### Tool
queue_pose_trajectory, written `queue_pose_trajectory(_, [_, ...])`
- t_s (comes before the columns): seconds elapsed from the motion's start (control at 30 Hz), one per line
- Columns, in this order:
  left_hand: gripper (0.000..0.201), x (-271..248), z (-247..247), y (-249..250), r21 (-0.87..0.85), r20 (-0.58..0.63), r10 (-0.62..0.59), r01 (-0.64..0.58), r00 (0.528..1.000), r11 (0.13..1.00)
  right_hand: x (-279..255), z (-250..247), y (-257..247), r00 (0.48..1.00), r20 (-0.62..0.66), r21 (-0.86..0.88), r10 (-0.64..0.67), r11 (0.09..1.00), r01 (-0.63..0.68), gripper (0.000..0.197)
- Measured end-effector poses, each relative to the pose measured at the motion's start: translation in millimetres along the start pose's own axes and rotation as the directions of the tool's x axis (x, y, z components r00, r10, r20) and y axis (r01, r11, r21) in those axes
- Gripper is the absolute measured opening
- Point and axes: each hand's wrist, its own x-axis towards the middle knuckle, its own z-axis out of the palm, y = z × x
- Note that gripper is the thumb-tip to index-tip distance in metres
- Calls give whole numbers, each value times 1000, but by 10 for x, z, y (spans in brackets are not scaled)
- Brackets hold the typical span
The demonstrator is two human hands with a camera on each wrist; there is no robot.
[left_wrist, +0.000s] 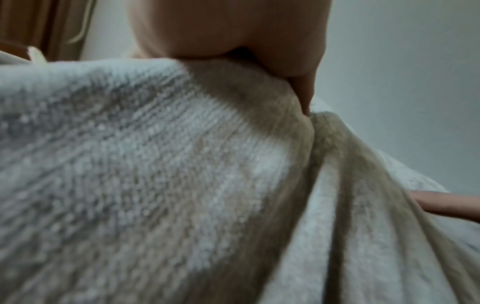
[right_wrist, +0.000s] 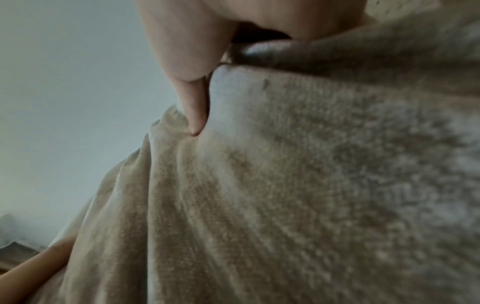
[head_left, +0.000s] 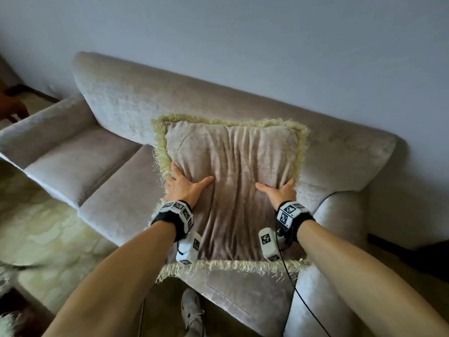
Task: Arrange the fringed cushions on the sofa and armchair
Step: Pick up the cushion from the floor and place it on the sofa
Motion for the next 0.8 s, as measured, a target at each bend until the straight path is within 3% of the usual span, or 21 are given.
queue_pose_trajectory(0.17, [136,801,212,103,45,147,47,-54,988,998,343,343,-104,983,-143,52,112,993,-105,131])
queue_pose_trajectory(0.33, [133,1265,481,267,101,250,114,-143,961,985,565,453,-29,948,-224,156,225,969,-193,130])
queue_pose_trajectory(0.53, [128,1476,904,464,137,325,162,-216,932,967,795,398,270,914,-264,311,308,924,-221,125])
queue_pose_trajectory(0.8, [126,1514,1387,632,205,371,142,-230,918,951,1190,288,608,896,-278,378,348,896,-231,124])
